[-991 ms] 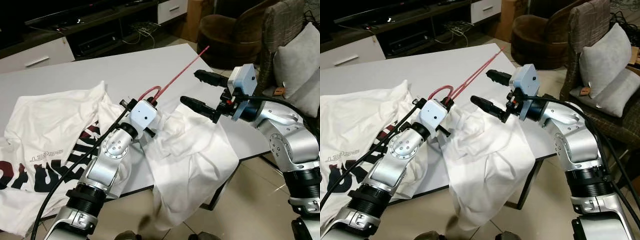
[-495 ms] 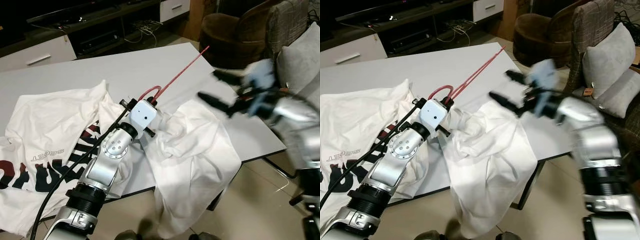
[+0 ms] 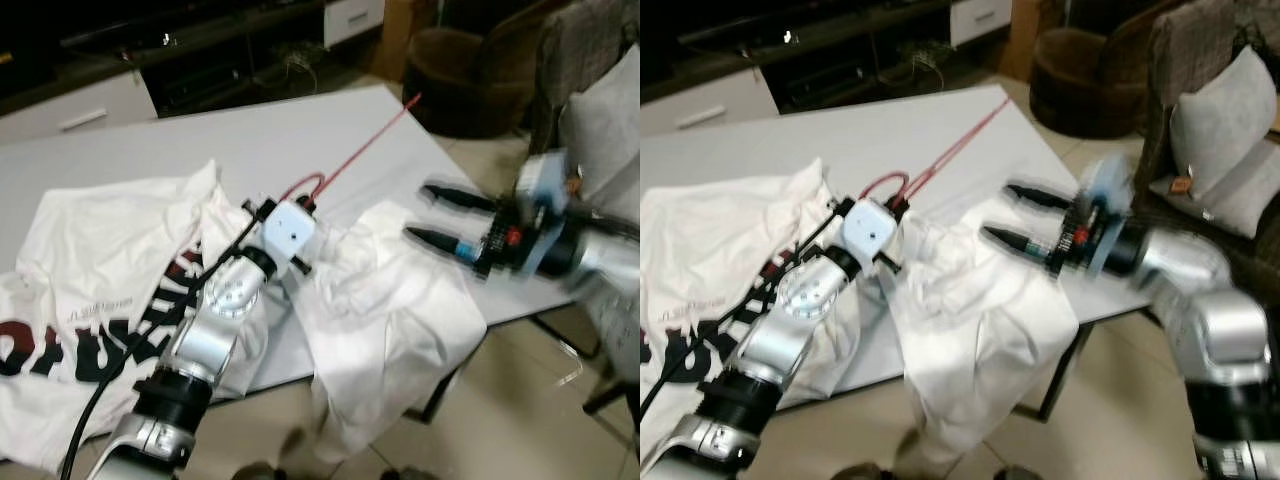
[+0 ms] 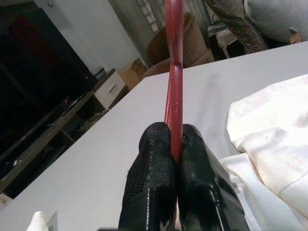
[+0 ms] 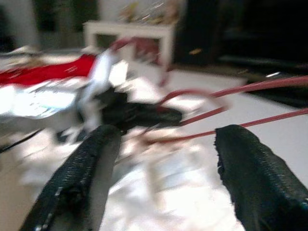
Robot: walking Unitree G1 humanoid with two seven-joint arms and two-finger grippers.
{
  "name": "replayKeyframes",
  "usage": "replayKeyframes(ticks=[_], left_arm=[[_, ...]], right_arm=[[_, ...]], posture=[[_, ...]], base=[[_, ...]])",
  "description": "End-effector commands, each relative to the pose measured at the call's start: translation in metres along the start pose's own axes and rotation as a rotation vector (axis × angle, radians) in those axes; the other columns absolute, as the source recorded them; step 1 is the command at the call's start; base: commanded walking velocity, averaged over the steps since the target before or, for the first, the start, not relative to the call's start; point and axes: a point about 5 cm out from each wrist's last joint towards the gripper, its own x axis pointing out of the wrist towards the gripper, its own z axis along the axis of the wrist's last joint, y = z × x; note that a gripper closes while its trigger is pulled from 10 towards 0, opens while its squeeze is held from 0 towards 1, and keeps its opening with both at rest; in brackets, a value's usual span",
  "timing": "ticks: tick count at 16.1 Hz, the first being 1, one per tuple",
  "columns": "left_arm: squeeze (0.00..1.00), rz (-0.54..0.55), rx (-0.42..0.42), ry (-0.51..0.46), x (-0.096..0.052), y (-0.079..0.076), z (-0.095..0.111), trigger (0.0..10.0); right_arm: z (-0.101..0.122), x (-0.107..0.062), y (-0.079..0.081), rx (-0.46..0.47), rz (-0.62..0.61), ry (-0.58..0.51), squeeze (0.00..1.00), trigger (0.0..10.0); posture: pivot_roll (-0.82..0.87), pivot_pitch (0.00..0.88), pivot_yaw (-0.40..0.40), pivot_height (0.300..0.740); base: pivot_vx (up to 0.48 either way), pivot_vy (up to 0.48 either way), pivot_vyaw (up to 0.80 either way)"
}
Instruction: Hang hanger
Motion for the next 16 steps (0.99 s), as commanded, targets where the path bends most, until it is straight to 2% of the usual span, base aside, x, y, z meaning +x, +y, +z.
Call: replayKeyframes(ticks=[1, 2, 7, 11, 13, 14, 16], left_arm=[[0.00, -0.008, 0.007, 0.035, -0.001, 0.002, -0.007, 10.0], [0.00, -0.008, 0.008, 0.036, -0.001, 0.002, -0.007, 10.0], [0.00, -0.008, 0.012, 0.032, 0.000, 0.002, -0.006, 10.0], [0.00, -0.001, 0.012, 0.035, 0.000, 0.003, -0.007, 10.0], [0.00, 0.002, 0.011, 0.036, 0.000, 0.003, -0.007, 10.0], [0.00, 0.002, 0.011, 0.036, 0.000, 0.003, -0.007, 10.0], [0.00, 0.002, 0.009, 0.035, 0.000, 0.003, -0.007, 10.0]], right_arm=[[-0.002, 0.010, 0.018, 0.010, 0.118, 0.025, 0.00, 9.6], [-0.004, 0.013, 0.024, 0.027, 0.142, 0.033, 0.00, 10.0], [-0.009, 0.027, 0.042, 0.131, 0.259, 0.046, 0.00, 10.0], [-0.045, 0.034, 0.061, 0.268, 0.358, 0.198, 0.00, 10.0], [-0.065, 0.041, 0.062, 0.311, 0.346, 0.282, 0.00, 10.0], [-0.067, 0.042, 0.061, 0.319, 0.340, 0.296, 0.00, 10.0], [-0.080, 0.051, 0.053, 0.319, 0.285, 0.364, 0.00, 9.8]], posture=[[-0.05, 0.000, 0.068, 0.736], [-0.05, 0.000, 0.069, 0.736], [-0.05, 0.000, 0.069, 0.736], [-0.04, 0.000, 0.061, 0.736], [-0.04, 0.000, 0.058, 0.736], [-0.04, 0.000, 0.058, 0.736], [-0.04, 0.000, 0.058, 0.736]], base=[[0.000, 0.000, 0.00], [0.000, 0.000, 0.00], [0.000, 0.000, 0.00], [0.000, 0.000, 0.00], [0.000, 0.000, 0.00], [0.000, 0.000, 0.00], [0.000, 0.000, 0.00]])
